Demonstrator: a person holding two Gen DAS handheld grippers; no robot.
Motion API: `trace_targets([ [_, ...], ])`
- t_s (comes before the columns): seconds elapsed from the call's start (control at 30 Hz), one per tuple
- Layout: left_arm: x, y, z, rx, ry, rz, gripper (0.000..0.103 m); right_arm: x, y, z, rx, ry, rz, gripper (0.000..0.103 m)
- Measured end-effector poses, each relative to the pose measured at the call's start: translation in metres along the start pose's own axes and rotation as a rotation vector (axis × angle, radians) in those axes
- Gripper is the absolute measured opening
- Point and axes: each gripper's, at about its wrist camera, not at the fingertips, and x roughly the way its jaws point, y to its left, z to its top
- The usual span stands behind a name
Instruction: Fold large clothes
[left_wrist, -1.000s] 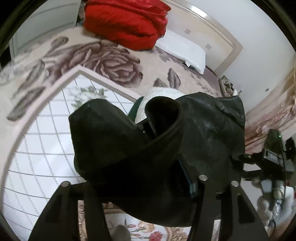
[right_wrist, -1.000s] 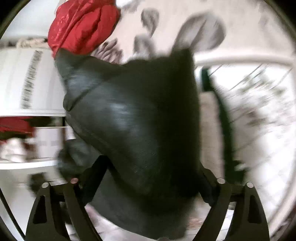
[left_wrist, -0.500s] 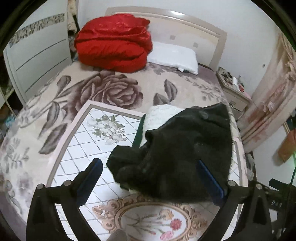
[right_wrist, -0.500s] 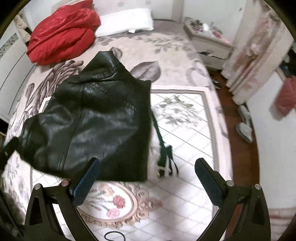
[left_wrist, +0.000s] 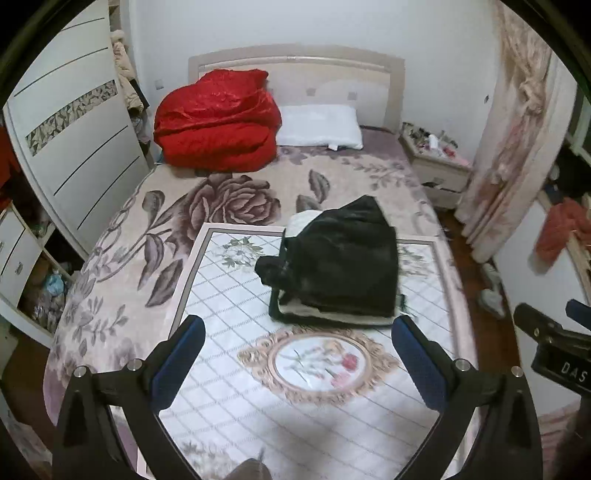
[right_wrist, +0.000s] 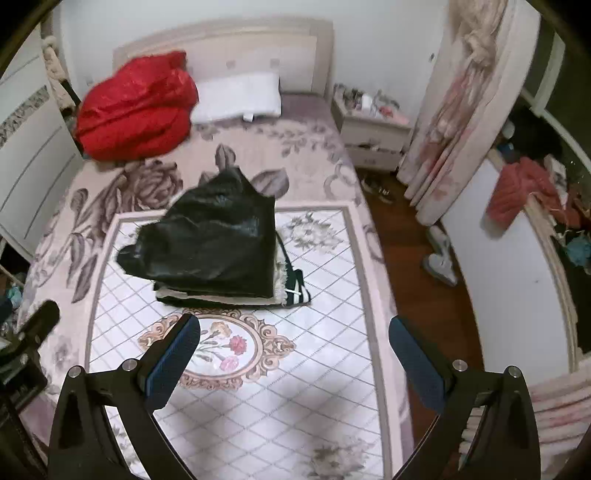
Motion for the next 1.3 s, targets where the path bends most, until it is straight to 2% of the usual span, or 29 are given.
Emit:
trace_targets([
  [0.17, -0.072, -0.009, -0.012, -0.006, -0.012, 0.015, 0.103, -0.094, -0.020, -0.021, -0.005, -0.062, 0.005, 0.103],
  [0.33, -0.132, -0.020, -0.021, -0.006, -0.046, 0.035, 0.103, -0.171, -0.036, -0.039, -0.007, -0.132, 0.006, 0.103],
  [0.5, -0.173, -0.023, -0.027, -0.011, -0.073, 0.029, 0.103, -0.233, -0.048, -0.057, -0.013, -0.198, 0.006, 0.103],
  [0.73, -0.214, -0.024, -0.032, -0.006, -0.128, 0.036, 0.103, -0.299, -0.059, -0.082, -0.013, -0.261, 0.023, 0.103],
  [0.97, -0.236, -0.025, -0.042, -0.007, -0.170, 0.042, 0.103, -0.329, -0.064, -0.092, -0.022, -0.302, 0.037, 0.103],
  [1.3, -0.252, -0.021, -0.049, -0.012, -0.227, 0.072, 0.103, -0.339, -0.061, -0.094, -0.032, -0.327, 0.066, 0.103],
])
